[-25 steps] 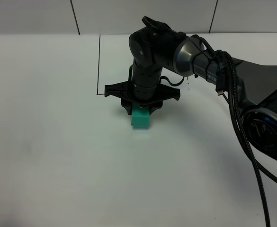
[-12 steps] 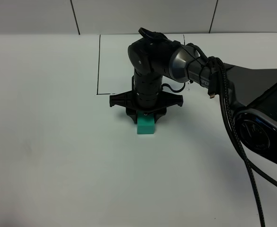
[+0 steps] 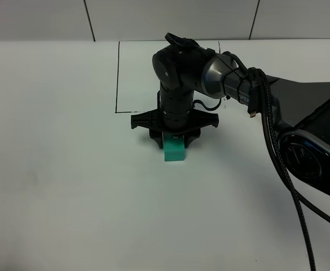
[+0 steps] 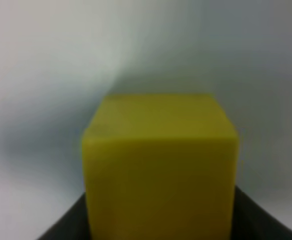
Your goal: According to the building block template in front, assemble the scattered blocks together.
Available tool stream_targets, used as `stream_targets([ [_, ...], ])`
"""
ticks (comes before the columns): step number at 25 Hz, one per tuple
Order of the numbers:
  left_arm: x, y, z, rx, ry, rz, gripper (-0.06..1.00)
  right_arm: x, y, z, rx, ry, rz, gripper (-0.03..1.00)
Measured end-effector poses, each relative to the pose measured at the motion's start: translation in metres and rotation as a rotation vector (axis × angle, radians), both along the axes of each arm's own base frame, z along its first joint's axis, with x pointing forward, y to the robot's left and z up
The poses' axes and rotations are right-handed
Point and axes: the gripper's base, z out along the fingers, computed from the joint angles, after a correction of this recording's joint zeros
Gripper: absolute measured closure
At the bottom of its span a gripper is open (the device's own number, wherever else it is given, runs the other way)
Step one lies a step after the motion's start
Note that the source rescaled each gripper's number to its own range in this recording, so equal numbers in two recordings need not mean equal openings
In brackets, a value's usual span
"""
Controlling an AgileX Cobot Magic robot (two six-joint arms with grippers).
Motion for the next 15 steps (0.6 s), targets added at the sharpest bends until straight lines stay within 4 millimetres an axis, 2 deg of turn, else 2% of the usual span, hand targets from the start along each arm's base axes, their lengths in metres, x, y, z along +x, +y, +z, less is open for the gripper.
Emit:
stream_targets([
  [5,0.000,0.000,0.000,0.000,0.000,0.000,0.20,0.001,0.000,0.002,0.006,-0.011,0.017,0.39],
  [8,0.000,0.000,0.000,0.000,0.000,0.000,0.20,0.001,0.001,0.013,0.020,-0.037,0.052,0.11],
  [10,0.000,0.000,0.000,0.000,0.000,0.000,0.20,0.000,0.000,0.025,0.031,-0.059,0.077,0.02],
  [15,0.000,0.000,0.000,0.000,0.000,0.000,0.20,0.003,-0.013,0.054,0.030,-0.091,0.114,-0.02],
])
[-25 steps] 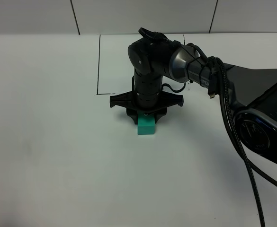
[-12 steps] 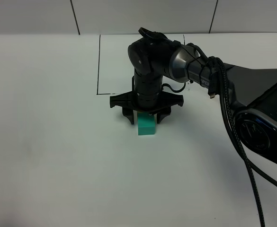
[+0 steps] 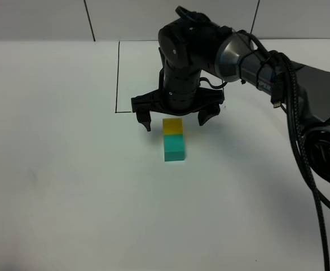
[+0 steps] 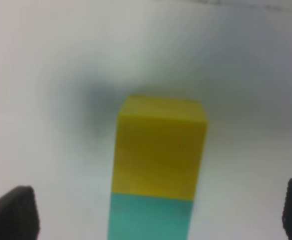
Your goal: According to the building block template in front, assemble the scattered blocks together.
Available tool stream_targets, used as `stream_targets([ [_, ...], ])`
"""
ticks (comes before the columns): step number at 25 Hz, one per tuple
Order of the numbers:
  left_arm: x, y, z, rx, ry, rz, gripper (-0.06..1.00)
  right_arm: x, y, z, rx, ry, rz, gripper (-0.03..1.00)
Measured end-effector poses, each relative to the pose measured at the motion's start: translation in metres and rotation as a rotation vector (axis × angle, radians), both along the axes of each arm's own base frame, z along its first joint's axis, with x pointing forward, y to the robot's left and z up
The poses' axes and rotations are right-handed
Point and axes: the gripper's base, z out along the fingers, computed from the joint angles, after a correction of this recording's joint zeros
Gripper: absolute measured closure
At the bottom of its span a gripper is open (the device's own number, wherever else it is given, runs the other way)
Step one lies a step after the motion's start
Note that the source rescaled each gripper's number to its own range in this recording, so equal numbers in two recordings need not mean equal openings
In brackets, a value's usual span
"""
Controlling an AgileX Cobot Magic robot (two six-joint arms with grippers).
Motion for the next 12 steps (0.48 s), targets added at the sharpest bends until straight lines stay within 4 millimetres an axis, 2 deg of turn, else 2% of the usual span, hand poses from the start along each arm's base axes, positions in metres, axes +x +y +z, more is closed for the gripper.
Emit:
stream_targets([
  [2,0.000,0.000,0.000,0.000,0.000,0.000,0.20,0.007,-0.014,0.009,-0.003,-0.008,0.002,-0.03],
  [5,0.000,0.000,0.000,0.000,0.000,0.000,0.20,0.024,-0.047,0.023,0.021,-0.016,-0.002,-0.03],
  [8,0.000,0.000,0.000,0.000,0.000,0.000,0.20,0.040,-0.091,0.032,0.029,-0.024,-0.010,-0.03],
  [12,0.000,0.000,0.000,0.000,0.000,0.000,0.20,0.040,-0.150,0.035,0.012,-0.023,-0.030,-0.03],
])
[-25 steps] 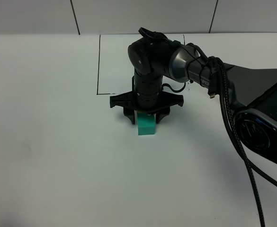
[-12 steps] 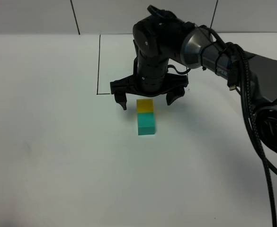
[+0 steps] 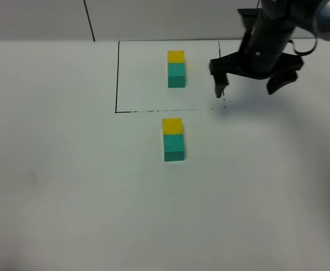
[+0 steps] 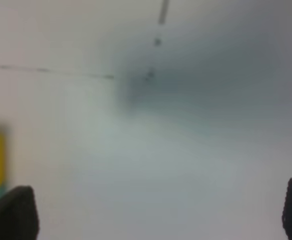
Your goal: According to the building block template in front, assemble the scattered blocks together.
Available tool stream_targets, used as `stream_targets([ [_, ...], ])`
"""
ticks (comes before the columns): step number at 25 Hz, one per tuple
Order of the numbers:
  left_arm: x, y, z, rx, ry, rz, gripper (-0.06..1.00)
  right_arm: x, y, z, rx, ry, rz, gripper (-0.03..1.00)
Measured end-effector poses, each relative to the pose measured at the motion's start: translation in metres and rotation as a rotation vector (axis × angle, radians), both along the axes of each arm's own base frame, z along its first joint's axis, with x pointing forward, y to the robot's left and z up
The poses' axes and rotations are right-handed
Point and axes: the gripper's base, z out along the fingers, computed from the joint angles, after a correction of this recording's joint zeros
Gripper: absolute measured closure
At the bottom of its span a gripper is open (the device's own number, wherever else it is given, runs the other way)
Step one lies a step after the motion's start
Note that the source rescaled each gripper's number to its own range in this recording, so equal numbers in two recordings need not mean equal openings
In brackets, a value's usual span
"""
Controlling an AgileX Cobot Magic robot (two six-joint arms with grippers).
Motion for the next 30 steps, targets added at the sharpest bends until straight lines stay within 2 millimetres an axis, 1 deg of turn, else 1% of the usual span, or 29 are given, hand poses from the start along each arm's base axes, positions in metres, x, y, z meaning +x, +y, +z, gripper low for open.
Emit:
stream_targets([
  [3,0.000,0.000,0.000,0.000,0.000,0.000,0.20,-0.016,-0.041,0.004,-0.004,-0.006,-0.063,-0.03],
  [5,0.000,0.000,0.000,0.001,0.000,-0.001,0.20,-0.036,-0.061,0.012,0.000,-0.031,-0.101,-0.03],
  [7,0.000,0.000,0.000,0.001,0.000,-0.001,0.20,-0.059,-0.076,0.023,0.007,-0.071,-0.133,-0.03],
  [10,0.000,0.000,0.000,0.001,0.001,-0.001,0.20,-0.100,-0.092,0.039,0.017,-0.143,-0.167,-0.03],
  [16,0.000,0.000,0.000,0.001,0.001,-0.001,0.20,-0.192,-0.112,0.065,0.028,-0.219,-0.203,-0.03],
  [21,0.000,0.000,0.000,0.001,0.001,-0.001,0.20,-0.260,-0.122,0.076,-0.001,-0.286,-0.195,-0.03],
  [24,0.000,0.000,0.000,0.001,0.001,-0.001,0.20,-0.298,-0.125,0.077,0.003,-0.359,-0.203,-0.03],
  [27,0.000,0.000,0.000,0.001,0.001,-0.001,0.20,-0.327,-0.127,0.068,0.018,-0.416,-0.214,-0.03],
  [30,0.000,0.000,0.000,0.001,0.001,-0.001,0.20,-0.351,-0.129,0.062,0.035,-0.493,-0.218,-0.03],
])
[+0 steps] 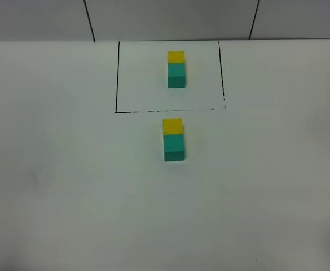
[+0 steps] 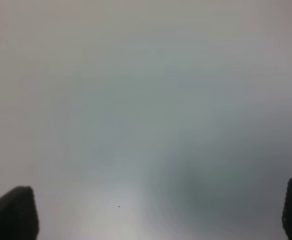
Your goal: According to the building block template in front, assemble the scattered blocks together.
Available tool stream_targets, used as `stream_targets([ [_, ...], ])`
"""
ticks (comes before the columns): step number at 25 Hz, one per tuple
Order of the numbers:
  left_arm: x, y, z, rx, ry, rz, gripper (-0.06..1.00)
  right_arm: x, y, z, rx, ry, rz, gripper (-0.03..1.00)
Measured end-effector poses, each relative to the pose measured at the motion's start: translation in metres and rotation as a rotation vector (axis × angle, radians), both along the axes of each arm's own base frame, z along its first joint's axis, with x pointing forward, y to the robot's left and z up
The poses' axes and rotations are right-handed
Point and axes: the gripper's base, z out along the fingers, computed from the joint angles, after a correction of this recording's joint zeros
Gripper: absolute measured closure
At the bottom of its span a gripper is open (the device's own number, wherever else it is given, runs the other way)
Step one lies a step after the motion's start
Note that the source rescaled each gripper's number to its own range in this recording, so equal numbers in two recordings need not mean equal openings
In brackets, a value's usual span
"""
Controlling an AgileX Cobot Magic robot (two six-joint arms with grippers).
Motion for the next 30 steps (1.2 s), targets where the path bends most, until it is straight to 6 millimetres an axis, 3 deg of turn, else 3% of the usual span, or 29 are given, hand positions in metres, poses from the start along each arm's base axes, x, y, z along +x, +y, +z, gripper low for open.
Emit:
stream_targets([
  [4,0.000,0.000,0.000,0.000,0.000,0.000,0.20,-0.025,-0.001,0.002,0.013,-0.123,0.003,-0.03],
  [14,0.000,0.000,0.000,0.000,0.000,0.000,0.20,-0.058,-0.003,0.000,0.027,-0.288,0.032,-0.03],
  [19,0.000,0.000,0.000,0.000,0.000,0.000,0.20,-0.073,-0.004,0.001,0.032,-0.384,0.039,0.05],
  [30,0.000,0.000,0.000,-0.001,0.000,0.000,0.20,-0.077,-0.004,0.000,0.038,-0.409,0.043,0.13],
])
